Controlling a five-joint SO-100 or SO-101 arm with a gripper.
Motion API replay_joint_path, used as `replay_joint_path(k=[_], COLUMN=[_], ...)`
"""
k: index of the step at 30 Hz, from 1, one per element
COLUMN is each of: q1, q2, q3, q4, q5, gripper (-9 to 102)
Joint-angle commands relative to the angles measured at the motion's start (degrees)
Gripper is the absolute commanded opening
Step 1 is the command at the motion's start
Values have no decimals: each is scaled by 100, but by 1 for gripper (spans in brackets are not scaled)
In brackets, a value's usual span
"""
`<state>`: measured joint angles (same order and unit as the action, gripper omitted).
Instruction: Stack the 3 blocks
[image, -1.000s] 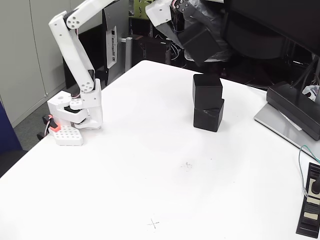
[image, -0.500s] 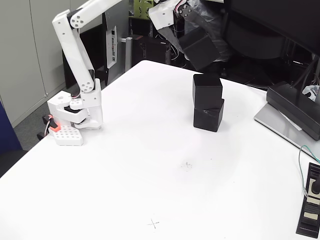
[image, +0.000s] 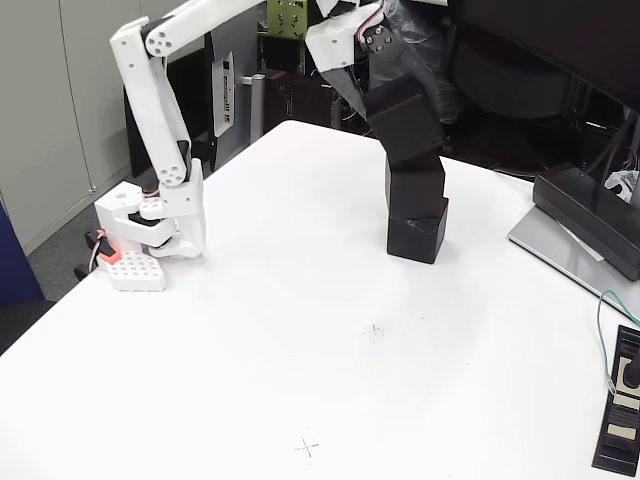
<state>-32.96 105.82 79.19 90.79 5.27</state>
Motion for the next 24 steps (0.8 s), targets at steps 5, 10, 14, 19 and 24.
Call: replay_joint_path(k=[5,10,14,19,24], q1=[88,70,70,70,70], q2=[-132,-176,-185,-185,-185], q3=[-44,-35,-35,-44,-53], q4=[-9,-9,-18,-18,-26], q5=[53,53,53,44,44], gripper=[-1,-1,-1,-1,-1])
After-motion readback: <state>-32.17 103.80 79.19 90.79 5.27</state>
